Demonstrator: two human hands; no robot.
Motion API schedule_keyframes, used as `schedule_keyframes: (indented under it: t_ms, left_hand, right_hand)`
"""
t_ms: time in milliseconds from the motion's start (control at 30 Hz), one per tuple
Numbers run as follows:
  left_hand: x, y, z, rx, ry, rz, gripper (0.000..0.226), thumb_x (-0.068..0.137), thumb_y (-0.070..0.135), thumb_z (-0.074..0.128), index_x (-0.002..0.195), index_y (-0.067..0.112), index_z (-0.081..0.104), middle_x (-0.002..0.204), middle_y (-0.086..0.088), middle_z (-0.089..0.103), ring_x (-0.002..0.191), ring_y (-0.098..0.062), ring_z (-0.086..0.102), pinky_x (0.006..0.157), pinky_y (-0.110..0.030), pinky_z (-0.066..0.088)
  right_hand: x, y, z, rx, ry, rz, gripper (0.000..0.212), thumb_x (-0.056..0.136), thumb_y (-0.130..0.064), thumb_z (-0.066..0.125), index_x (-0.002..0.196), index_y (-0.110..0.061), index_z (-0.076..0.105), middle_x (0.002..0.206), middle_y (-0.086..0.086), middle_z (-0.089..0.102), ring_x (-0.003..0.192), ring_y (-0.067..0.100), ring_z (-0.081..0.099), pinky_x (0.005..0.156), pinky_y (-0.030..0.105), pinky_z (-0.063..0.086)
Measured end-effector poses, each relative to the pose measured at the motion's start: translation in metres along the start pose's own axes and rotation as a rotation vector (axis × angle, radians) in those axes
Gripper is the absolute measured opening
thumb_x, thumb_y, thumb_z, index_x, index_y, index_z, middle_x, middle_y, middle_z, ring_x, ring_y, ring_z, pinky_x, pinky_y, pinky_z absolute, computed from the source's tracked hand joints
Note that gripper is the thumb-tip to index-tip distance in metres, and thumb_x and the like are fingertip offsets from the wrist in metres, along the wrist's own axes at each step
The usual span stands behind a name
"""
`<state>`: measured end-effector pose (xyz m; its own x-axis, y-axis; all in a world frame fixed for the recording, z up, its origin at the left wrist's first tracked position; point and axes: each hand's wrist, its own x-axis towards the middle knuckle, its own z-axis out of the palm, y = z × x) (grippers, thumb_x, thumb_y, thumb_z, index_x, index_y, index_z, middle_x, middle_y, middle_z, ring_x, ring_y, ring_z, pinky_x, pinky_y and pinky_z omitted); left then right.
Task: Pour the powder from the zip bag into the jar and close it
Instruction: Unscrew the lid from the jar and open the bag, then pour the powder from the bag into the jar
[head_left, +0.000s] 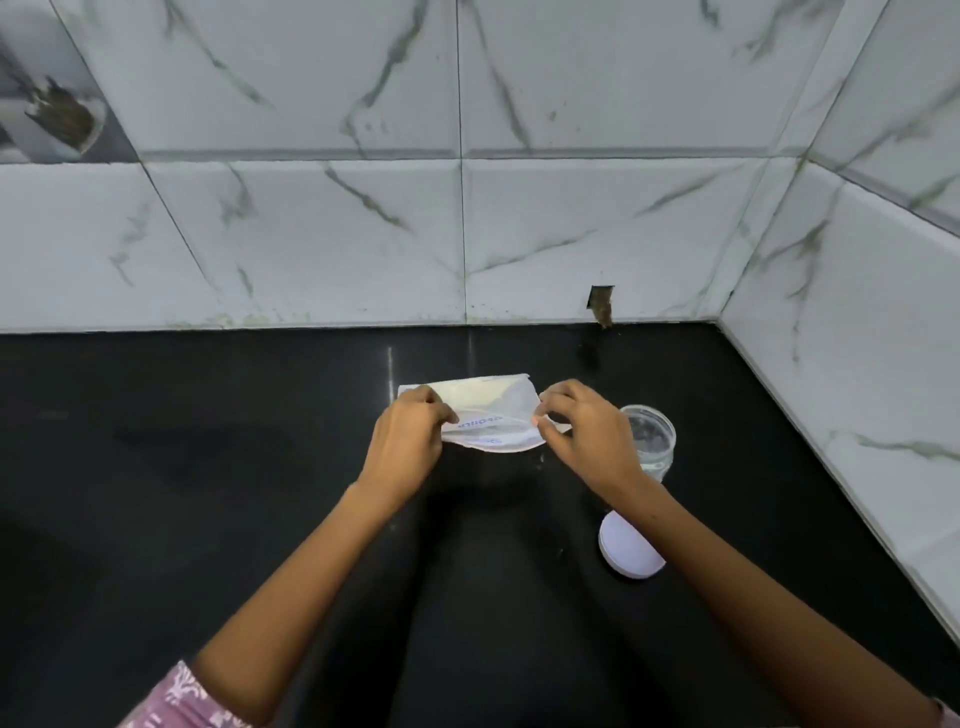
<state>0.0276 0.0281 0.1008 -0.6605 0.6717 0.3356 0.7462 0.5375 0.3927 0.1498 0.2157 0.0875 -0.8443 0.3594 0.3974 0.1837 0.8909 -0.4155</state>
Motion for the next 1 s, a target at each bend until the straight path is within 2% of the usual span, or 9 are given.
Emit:
schedule_keyframes:
  t_ms: [100,167,300,400,500,633,767,867,1000]
  left_hand:
    - [0.018,0.005,-0.017,-0.01,0.021,0.061,0.033,0.081,-0.01,0.055,0.1,0.007,0.075,0.096,-0.011,0.066,0.092,-0.029,0.06,0.072,-0.04,0.051]
    - [0.027,0.008,-0.025,-0.01,0.026,0.072,0.034,0.081,-0.008,0.055,0.103,0.009,0.074,0.1,-0.009,0.067,0.094,-0.028,0.06,0.073,-0.038,0.05]
    - [0.044,0.012,-0.043,-0.085,0.039,0.027,0.033,0.082,-0.002,0.057,0.104,0.015,0.074,0.106,-0.003,0.068,0.094,-0.024,0.062,0.076,-0.036,0.05]
    - [0.052,0.014,-0.059,-0.104,0.029,-0.012,0.037,0.077,-0.002,0.058,0.102,0.02,0.074,0.105,0.003,0.069,0.091,-0.02,0.063,0.072,-0.033,0.051]
    - [0.06,0.014,-0.076,-0.144,-0.022,-0.044,0.048,0.071,-0.009,0.053,0.101,0.021,0.075,0.102,0.004,0.07,0.09,-0.018,0.063,0.077,-0.038,0.053]
    - [0.07,0.014,-0.098,-0.199,-0.057,-0.029,0.049,0.072,-0.015,0.051,0.101,0.016,0.075,0.105,0.0,0.072,0.09,-0.021,0.064,0.08,-0.039,0.054]
    - [0.075,0.01,-0.112,-0.171,-0.132,-0.028,0.05,0.074,-0.013,0.051,0.1,0.022,0.076,0.104,-0.001,0.073,0.084,-0.016,0.062,0.075,-0.034,0.055]
    - [0.076,0.008,-0.112,-0.154,-0.189,-0.044,0.051,0.074,-0.014,0.049,0.099,0.021,0.076,0.104,-0.006,0.073,0.09,-0.019,0.065,0.082,-0.036,0.055]
    - [0.071,0.021,-0.096,-0.052,-0.137,-0.034,0.03,0.085,0.003,0.057,0.102,0.021,0.075,0.11,-0.002,0.071,0.102,-0.02,0.062,0.085,-0.032,0.049]
  right_hand:
    - [0.011,-0.012,-0.006,0.002,-0.055,-0.082,0.012,0.086,-0.022,0.066,0.093,-0.014,0.071,0.116,0.002,0.063,0.1,0.017,0.062,0.078,0.024,0.048]
    - [0.019,-0.017,-0.011,0.019,-0.037,-0.058,0.01,0.086,-0.019,0.065,0.092,-0.014,0.071,0.122,0.002,0.061,0.104,0.017,0.061,0.082,0.025,0.048]
    - [0.036,-0.019,-0.025,-0.027,-0.03,-0.094,0.011,0.081,-0.008,0.064,0.08,-0.017,0.071,0.124,-0.004,0.062,0.102,0.015,0.063,0.075,0.025,0.047]
    - [0.049,-0.017,-0.035,-0.117,-0.054,-0.02,0.02,0.085,-0.012,0.06,0.089,-0.024,0.075,0.119,-0.01,0.066,0.101,0.014,0.064,0.074,0.025,0.047]
    - [0.065,-0.016,-0.05,-0.13,-0.049,0.063,0.027,0.085,-0.014,0.056,0.101,-0.026,0.074,0.11,-0.009,0.071,0.097,0.016,0.065,0.075,0.027,0.049]
    - [0.083,-0.023,-0.07,0.018,-0.023,0.046,0.025,0.079,-0.007,0.06,0.095,-0.017,0.077,0.1,0.001,0.076,0.089,0.017,0.068,0.076,0.02,0.045]
    - [0.091,-0.031,-0.085,0.044,-0.101,0.015,0.021,0.075,-0.007,0.066,0.09,-0.015,0.078,0.093,0.003,0.076,0.077,0.011,0.063,0.073,0.02,0.042]
    - [0.089,-0.034,-0.089,0.027,-0.19,-0.01,0.02,0.073,-0.008,0.067,0.089,-0.014,0.078,0.09,0.003,0.076,0.072,0.01,0.062,0.067,0.023,0.047]
    - [0.086,-0.033,-0.085,0.026,-0.246,0.015,0.02,0.074,-0.009,0.069,0.092,-0.013,0.077,0.089,0.004,0.075,0.072,0.012,0.064,0.065,0.021,0.047]
